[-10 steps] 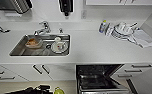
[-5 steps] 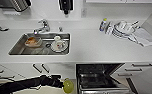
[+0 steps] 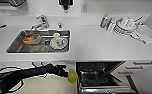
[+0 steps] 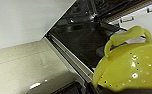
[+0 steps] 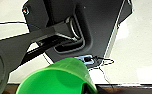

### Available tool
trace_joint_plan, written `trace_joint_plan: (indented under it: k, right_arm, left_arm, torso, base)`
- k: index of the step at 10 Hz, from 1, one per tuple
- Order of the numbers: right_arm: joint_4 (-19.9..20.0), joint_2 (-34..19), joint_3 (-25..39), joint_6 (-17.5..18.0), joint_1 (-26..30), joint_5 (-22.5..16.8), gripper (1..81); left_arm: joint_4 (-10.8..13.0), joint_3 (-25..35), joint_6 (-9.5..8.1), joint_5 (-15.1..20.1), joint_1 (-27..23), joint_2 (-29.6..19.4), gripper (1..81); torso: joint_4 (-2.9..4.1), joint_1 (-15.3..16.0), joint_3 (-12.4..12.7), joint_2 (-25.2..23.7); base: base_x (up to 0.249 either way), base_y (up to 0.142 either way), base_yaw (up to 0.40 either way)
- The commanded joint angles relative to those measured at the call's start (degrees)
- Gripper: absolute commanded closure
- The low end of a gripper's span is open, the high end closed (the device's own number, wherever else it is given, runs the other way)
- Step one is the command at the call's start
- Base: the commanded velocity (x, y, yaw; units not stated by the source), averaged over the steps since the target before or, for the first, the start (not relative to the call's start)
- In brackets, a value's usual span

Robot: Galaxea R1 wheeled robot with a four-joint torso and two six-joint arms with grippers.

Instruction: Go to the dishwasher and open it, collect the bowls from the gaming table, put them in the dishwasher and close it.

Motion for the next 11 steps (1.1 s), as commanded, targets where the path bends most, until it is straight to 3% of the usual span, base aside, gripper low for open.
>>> trace_joint_plan:
  k: [1, 6, 11]
  right_arm:
    - [-0.7, -1.3, 1.4, -0.2, -0.9, -4.9, 81.1]
    - [-0.6, -0.6, 1.4, -0.2, -0.4, -4.9, 81.1]
    - [-0.6, 0.8, 0.9, -0.2, 0.0, -4.9, 81.1]
  left_arm:
    - [-0.6, -0.3, -1.72, 4.0, -7.8, 3.6, 81.1]
    - [-0.3, -9.7, -1.81, 4.6, -8.7, 16.1, 81.1]
    - [-0.5, -11.3, -2.16, 5.4, -11.0, 25.1, 81.1]
  torso:
    - [0.0, 0.0, 0.0, 0.0]
    - [0.0, 0.0, 0.0, 0.0]
    - [0.0, 0.0, 0.0, 0.0]
  base:
    - [0.0, 0.0, 0.0]
    - [0.0, 0.0, 0.0]
    - [0.0, 0.0, 0.0]
